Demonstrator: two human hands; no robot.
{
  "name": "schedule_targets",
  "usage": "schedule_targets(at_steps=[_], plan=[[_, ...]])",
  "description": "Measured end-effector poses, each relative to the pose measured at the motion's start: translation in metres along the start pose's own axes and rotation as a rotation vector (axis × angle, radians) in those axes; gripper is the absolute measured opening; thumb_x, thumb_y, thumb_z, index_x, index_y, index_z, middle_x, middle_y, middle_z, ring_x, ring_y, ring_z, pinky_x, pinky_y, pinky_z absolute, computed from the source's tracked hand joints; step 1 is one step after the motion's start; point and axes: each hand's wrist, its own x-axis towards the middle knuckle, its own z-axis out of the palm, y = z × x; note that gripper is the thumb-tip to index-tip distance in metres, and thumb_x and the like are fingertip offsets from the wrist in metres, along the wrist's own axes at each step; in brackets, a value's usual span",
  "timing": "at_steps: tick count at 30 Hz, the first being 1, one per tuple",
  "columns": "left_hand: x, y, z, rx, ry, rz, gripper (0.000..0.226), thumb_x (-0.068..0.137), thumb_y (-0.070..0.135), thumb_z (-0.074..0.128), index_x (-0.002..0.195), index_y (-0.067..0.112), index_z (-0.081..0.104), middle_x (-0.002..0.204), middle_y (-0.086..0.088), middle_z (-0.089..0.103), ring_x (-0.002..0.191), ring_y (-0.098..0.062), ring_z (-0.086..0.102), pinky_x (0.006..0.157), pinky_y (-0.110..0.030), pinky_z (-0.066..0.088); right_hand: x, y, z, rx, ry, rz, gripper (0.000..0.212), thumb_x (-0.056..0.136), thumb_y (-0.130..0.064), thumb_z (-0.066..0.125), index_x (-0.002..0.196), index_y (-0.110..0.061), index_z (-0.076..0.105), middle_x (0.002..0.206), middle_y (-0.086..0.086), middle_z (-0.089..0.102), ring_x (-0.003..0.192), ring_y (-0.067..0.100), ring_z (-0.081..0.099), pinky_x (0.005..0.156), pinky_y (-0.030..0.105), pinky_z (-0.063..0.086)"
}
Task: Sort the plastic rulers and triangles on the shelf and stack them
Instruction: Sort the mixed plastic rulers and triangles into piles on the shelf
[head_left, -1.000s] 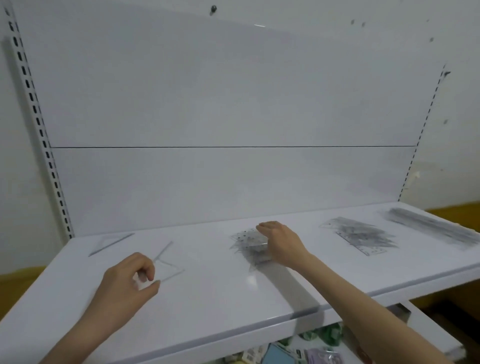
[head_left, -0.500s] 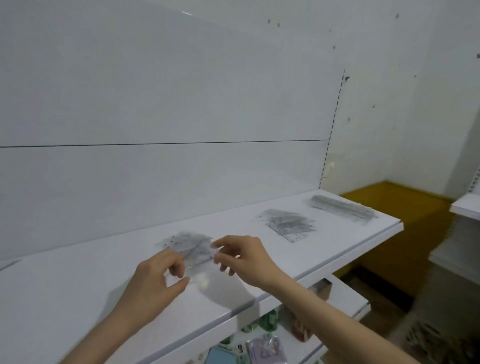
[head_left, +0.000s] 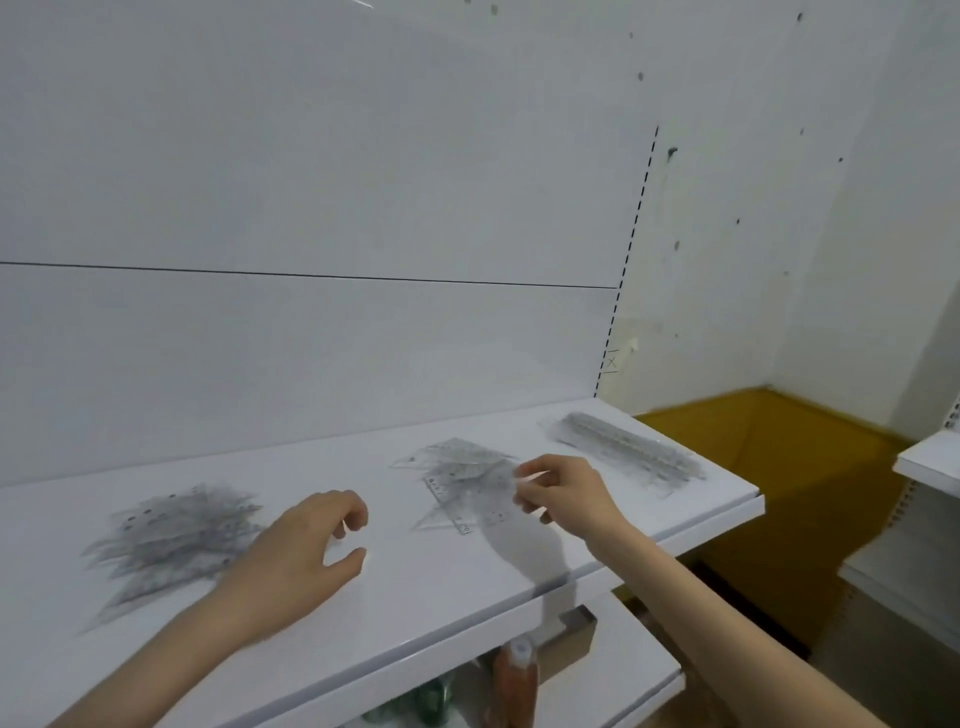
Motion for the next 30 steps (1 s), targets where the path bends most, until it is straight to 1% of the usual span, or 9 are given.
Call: schedule_targets(at_steps=[5, 8, 11, 13, 14, 19, 23, 27, 30], plan=[[0.020, 0.002, 0.019, 0.103, -0.097, -0.055, 0.019, 0.089, 0.032, 0.056, 0.093, 0.043, 0.041, 0.099, 0.025, 0.047, 0.099, 0.009, 0.045, 0.077, -0.016, 0.040, 0.055, 0.022, -0.028, 0.037, -0.016, 0.078, 0.010, 0.085, -0.006, 0.064, 0.095, -0.010, 0.065, 0.081, 0.008, 0.073, 0.063, 0.010, 0.061, 0.053, 0.018, 0.045], [0.024, 0.002, 0.023, 0.120, -0.063, -0.106, 0.019, 0.090, 0.030, 0.055, 0.098, 0.042, 0.043, 0.101, 0.025, 0.047, 0.102, 0.014, 0.040, 0.074, -0.013, 0.038, 0.094, 0.027, -0.023, -0.015, -0.050, 0.053, 0.008, 0.085, -0.005, 0.063, 0.083, -0.012, 0.065, 0.075, 0.005, 0.071, 0.063, 0.009, 0.059, 0.053, 0.018, 0.044], [0.023, 0.000, 0.020, 0.131, -0.061, -0.166, 0.018, 0.091, 0.031, 0.054, 0.100, 0.042, 0.043, 0.103, 0.025, 0.047, 0.103, 0.016, 0.038, 0.075, -0.012, 0.037, 0.130, 0.032, -0.009, -0.140, -0.029, -0.004, 0.012, 0.083, -0.011, 0.064, 0.074, -0.017, 0.066, 0.076, 0.000, 0.072, 0.076, 0.015, 0.064, 0.065, 0.027, 0.051], [0.023, 0.000, 0.013, 0.143, -0.057, -0.192, 0.019, 0.090, 0.031, 0.054, 0.101, 0.042, 0.044, 0.104, 0.025, 0.047, 0.103, 0.015, 0.039, 0.075, -0.013, 0.037, 0.144, 0.038, 0.000, -0.279, -0.013, -0.059, 0.001, 0.082, -0.020, 0.066, 0.081, -0.020, 0.067, 0.086, -0.002, 0.071, 0.088, 0.016, 0.064, 0.076, 0.030, 0.053], [0.025, 0.000, 0.010, 0.151, -0.048, -0.198, 0.019, 0.090, 0.030, 0.054, 0.101, 0.042, 0.044, 0.103, 0.025, 0.048, 0.103, 0.014, 0.040, 0.076, -0.013, 0.037, 0.147, 0.041, 0.004, -0.336, -0.012, -0.085, 0.008, 0.081, -0.024, 0.067, 0.089, -0.021, 0.067, 0.090, -0.003, 0.069, 0.091, 0.016, 0.063, 0.078, 0.031, 0.052], [0.036, 0.007, 0.003, 0.208, -0.040, -0.198, 0.018, 0.092, 0.029, 0.053, 0.108, 0.036, 0.047, 0.103, 0.026, 0.045, 0.103, 0.015, 0.037, 0.081, -0.013, 0.039, 0.147, 0.053, 0.012, -0.467, 0.020, -0.191, 0.029, 0.080, -0.026, 0.063, 0.108, -0.022, 0.062, 0.097, -0.009, 0.065, 0.094, 0.015, 0.058, 0.069, 0.028, 0.043], [0.045, 0.012, 0.002, 0.220, -0.089, -0.190, 0.018, 0.091, 0.036, 0.047, 0.108, 0.039, 0.044, 0.108, 0.023, 0.045, 0.104, 0.010, 0.041, 0.088, -0.024, 0.043, 0.146, 0.046, -0.003, -0.412, 0.083, -0.295, 0.022, 0.086, -0.020, 0.063, 0.108, -0.017, 0.064, 0.090, -0.009, 0.064, 0.092, 0.015, 0.059, 0.074, 0.029, 0.045], [0.040, -0.003, -0.011, 0.280, -0.120, -0.146, 0.046, 0.078, 0.052, 0.028, 0.113, 0.032, 0.049, 0.112, 0.016, 0.048, 0.107, -0.002, 0.044, 0.093, -0.034, 0.042, 0.140, 0.029, -0.004, -0.352, 0.071, -0.351, 0.019, 0.085, -0.010, 0.062, 0.101, -0.016, 0.068, 0.089, -0.004, 0.068, 0.088, 0.016, 0.064, 0.078, 0.028, 0.045], [0.023, -0.021, -0.033, 0.314, -0.101, -0.195, 0.032, 0.085, 0.041, 0.041, 0.115, 0.031, 0.049, 0.113, 0.014, 0.049, 0.105, -0.006, 0.048, 0.093, -0.033, 0.042, 0.130, 0.007, 0.019, -0.347, 0.014, -0.386, 0.022, 0.082, -0.008, 0.065, 0.101, -0.019, 0.068, 0.096, -0.005, 0.069, 0.087, 0.015, 0.064, 0.081, 0.031, 0.048]])
